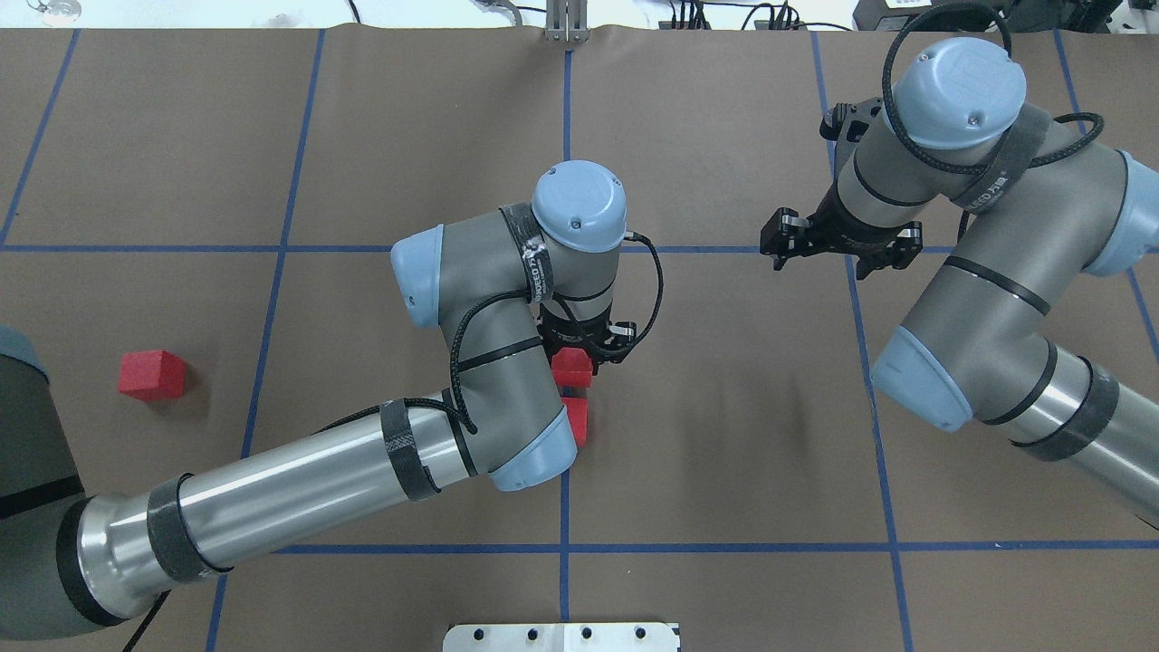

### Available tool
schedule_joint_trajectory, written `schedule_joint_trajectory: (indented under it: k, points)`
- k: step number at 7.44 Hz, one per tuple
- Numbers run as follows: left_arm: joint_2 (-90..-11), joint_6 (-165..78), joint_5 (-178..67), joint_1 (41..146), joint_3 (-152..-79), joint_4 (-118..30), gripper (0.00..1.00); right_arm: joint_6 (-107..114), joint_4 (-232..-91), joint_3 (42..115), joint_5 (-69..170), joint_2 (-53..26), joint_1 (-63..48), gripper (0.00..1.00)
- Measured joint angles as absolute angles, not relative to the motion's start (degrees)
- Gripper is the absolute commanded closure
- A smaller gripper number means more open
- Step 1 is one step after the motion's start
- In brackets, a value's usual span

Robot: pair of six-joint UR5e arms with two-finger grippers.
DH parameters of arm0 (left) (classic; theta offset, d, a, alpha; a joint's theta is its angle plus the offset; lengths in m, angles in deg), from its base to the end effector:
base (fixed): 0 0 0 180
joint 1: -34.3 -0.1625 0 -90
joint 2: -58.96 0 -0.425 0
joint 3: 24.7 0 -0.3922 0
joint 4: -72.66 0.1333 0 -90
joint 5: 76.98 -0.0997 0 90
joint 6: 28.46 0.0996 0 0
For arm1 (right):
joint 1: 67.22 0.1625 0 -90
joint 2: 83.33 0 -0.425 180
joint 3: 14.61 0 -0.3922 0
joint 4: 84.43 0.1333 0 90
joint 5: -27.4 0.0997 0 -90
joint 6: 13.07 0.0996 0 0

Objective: Form red blocks into L shape at center
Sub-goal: 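Lower the red cube against the center cube, farther from the robot, adjusting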

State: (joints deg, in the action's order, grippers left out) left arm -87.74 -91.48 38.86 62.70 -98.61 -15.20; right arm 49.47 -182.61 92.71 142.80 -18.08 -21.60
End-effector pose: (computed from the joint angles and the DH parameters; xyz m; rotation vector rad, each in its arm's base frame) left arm 0.6493 -0.4533 0.1487 -0.0775 0.7856 0.1279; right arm -0.3563 -0.4936 0.3048 0.0006 -0.7239 0.1719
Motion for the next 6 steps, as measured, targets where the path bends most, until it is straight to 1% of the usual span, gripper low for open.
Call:
schedule_joint_trajectory:
  k: [6]
  points:
    - [-87.3, -91.8, 38.9, 62.3, -98.8, -15.8, 1.00, 49.9, -182.6, 92.7, 142.8, -18.3, -21.6, 0.01]
